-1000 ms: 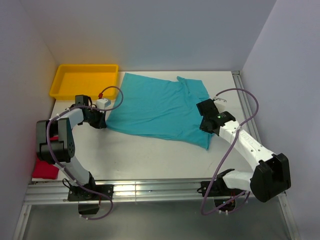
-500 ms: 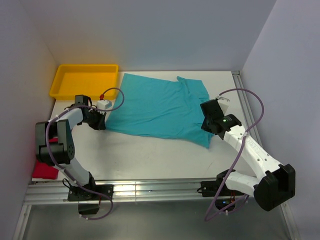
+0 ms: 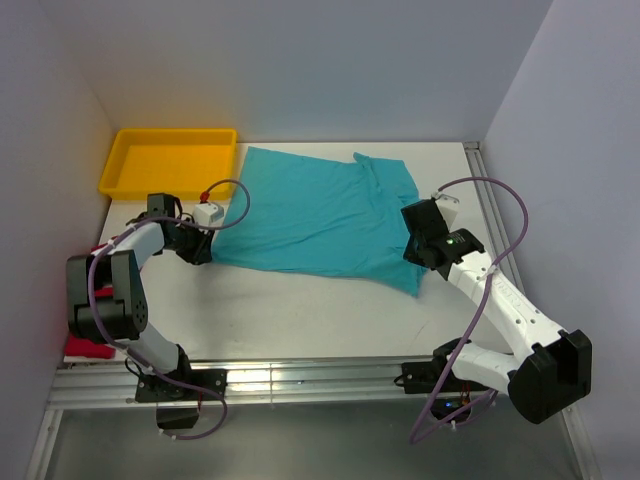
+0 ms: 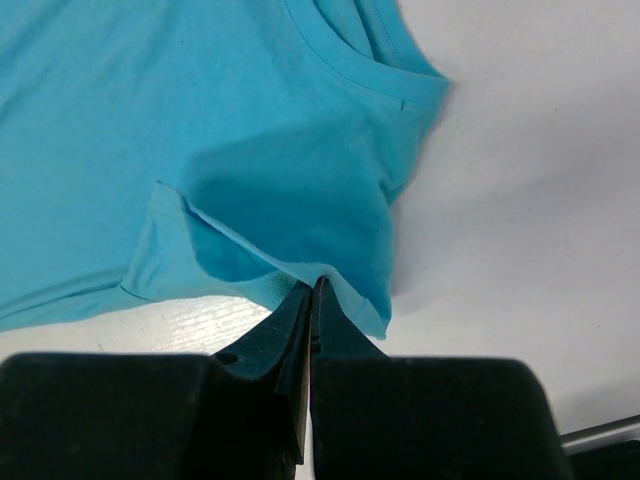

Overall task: Roll the t-shirts
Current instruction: Fold the tshirt

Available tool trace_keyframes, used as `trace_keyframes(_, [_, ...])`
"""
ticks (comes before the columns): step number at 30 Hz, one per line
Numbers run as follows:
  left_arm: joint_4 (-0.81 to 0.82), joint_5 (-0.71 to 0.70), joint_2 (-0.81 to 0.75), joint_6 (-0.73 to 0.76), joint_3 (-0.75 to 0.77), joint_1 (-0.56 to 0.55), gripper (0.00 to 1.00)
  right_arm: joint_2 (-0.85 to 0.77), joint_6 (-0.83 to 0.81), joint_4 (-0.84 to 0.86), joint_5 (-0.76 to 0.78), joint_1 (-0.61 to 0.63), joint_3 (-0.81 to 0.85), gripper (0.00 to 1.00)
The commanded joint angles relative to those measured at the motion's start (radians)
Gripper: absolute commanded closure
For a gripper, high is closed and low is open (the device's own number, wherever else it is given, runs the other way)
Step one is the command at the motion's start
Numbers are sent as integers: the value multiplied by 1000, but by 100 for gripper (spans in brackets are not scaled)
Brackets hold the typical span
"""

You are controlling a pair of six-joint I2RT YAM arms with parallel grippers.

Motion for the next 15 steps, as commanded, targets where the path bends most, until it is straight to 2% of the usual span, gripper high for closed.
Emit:
trace_keyframes(1, [42, 3, -40, 43, -17, -3, 68, -9, -19, -13, 23, -11, 39, 100])
trace_keyframes(11, [63, 20, -9, 42, -18, -3, 71, 7, -25, -13, 26, -15, 59, 100])
trace_keyframes(14, [67, 33, -2, 31, -12, -3, 77, 13, -25, -10, 23, -15, 66, 100])
trace_keyframes(15, [69, 36, 0, 30, -9, -3, 82, 14, -26, -9, 20, -15, 68, 100])
